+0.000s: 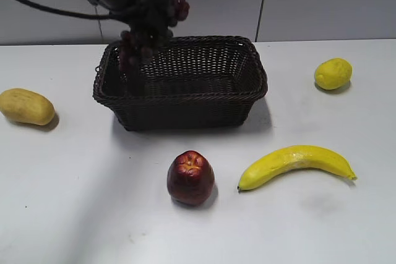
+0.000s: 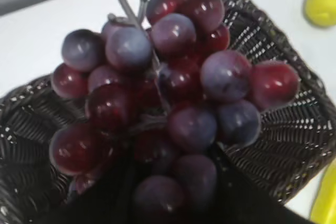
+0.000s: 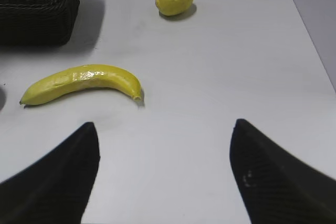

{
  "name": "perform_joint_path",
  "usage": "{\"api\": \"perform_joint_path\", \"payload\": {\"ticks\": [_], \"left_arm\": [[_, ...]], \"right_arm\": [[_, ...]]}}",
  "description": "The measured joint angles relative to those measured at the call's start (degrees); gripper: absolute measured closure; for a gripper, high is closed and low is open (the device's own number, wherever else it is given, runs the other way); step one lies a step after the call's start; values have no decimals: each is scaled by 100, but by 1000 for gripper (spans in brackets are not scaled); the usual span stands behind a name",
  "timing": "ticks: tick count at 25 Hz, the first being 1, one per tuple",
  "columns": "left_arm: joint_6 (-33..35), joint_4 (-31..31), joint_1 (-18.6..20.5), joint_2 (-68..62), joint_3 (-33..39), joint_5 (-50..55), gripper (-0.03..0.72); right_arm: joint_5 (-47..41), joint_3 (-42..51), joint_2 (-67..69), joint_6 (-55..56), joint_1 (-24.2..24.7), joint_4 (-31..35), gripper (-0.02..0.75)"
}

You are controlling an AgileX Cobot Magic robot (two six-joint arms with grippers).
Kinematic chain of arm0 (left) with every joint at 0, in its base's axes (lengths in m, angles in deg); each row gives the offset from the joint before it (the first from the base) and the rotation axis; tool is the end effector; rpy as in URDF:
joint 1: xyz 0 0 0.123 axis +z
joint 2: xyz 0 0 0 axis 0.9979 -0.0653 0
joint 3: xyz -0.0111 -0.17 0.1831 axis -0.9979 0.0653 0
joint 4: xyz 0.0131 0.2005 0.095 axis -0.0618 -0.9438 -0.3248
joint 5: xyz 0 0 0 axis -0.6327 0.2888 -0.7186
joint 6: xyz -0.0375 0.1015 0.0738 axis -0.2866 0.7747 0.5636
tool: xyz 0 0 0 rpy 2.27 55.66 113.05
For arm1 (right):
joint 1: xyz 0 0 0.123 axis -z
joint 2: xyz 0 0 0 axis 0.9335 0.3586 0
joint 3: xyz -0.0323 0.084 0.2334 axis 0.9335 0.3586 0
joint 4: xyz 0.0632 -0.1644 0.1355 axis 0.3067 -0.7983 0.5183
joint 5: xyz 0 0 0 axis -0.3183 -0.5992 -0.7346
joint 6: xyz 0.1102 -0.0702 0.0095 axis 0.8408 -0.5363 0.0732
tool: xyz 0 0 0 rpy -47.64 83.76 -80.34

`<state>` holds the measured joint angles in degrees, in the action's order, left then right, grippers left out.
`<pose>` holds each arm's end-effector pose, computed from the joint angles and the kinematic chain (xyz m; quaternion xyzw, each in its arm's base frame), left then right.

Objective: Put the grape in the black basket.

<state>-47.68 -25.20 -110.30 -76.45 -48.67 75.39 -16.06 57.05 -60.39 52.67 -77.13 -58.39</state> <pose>0.3770 -0.2127 0.2195 0.2254 0.9165 -0.2127 0.2531 0.0385 0.0071 0.2499 -0.0557 0.8421 0.0480 0.5343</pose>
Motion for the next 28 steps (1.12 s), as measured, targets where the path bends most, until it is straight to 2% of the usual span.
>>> {"api": "perform_joint_path", "payload": {"ticks": [7, 9, 11, 12, 13, 17, 22, 28], "left_arm": [[0, -91, 0, -700, 0, 89, 441], [0, -85, 0, -727, 0, 101, 347], [0, -47, 0, -716, -18, 115, 169], [0, -26, 0, -704, -18, 125, 106], [0, -15, 0, -683, -18, 169, 81], [0, -18, 0, -438, -18, 395, 63], [0, -381, 57, 269, -18, 816, 63], [-136, -720, 575, 1249, -19, 1739, 67]], "right_arm": [[0, 0, 0, -2, 0, 0, 148], [0, 0, 0, -2, 0, 0, 148], [-4, 0, 0, -2, 0, 0, 148], [-4, 0, 0, -2, 0, 0, 148], [-4, 0, 0, -2, 0, 0, 148], [-4, 0, 0, -2, 0, 0, 148], [-4, 0, 0, -2, 0, 0, 148], [-4, 0, 0, -3, 0, 0, 148]]}}
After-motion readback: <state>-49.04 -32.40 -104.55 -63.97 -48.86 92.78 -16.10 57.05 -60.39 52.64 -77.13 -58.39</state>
